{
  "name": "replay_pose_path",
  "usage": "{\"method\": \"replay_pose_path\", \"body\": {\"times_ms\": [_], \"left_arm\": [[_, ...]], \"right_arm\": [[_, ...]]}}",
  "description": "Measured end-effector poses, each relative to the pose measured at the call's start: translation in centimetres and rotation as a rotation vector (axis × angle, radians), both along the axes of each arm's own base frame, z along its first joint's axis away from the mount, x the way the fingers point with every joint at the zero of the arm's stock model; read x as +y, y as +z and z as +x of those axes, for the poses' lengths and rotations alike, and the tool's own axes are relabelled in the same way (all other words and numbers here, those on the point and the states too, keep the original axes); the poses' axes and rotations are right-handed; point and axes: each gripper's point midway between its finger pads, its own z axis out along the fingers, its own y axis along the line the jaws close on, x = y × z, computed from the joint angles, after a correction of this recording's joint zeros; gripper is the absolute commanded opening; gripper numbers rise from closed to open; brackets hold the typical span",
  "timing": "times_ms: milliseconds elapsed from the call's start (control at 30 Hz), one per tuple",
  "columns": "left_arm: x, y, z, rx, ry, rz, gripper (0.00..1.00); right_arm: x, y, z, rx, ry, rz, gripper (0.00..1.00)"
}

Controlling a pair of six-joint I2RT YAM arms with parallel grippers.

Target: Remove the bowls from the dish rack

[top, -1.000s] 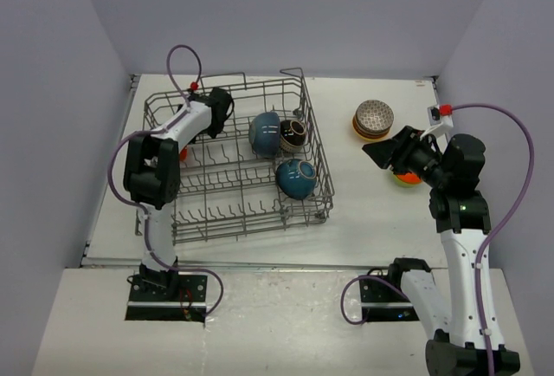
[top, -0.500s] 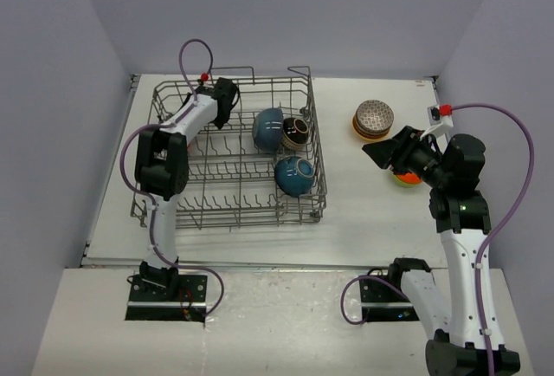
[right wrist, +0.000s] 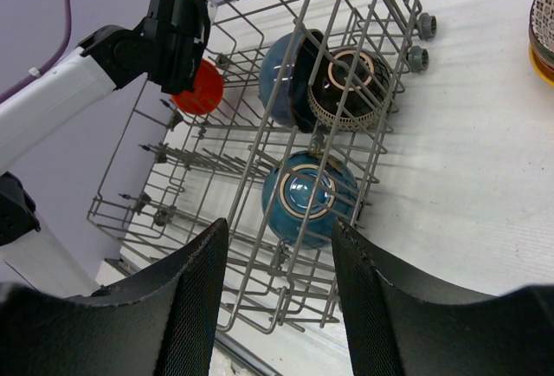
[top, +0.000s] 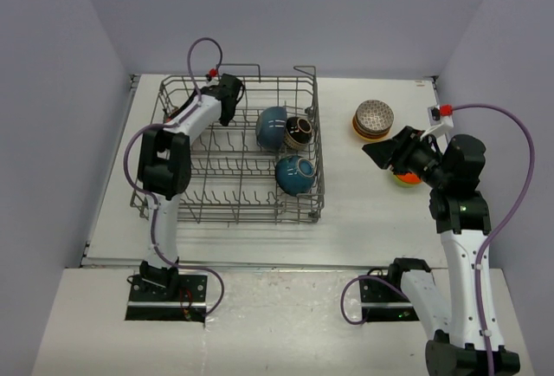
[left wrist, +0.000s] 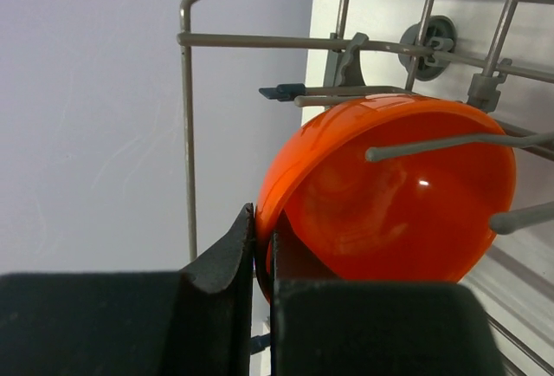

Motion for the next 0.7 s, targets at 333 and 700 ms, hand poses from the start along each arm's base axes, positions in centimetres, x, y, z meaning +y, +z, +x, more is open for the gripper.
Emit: {"method": "replay_pose_path", "body": {"times_ms": [333,700], "left_arm": [[-1.0,1.2,0.8,0.022,-0.07,0.191,0.0],[-0.8,10.9,0.0,-0.169,-0.007,0.267,0.0]], "right_arm": [[0.2,0.4,-0.1,-0.018,0.011,0.002,0.52],[0.4,0.6,-0.3,-0.025,0.026,0.006,0.52]]}}
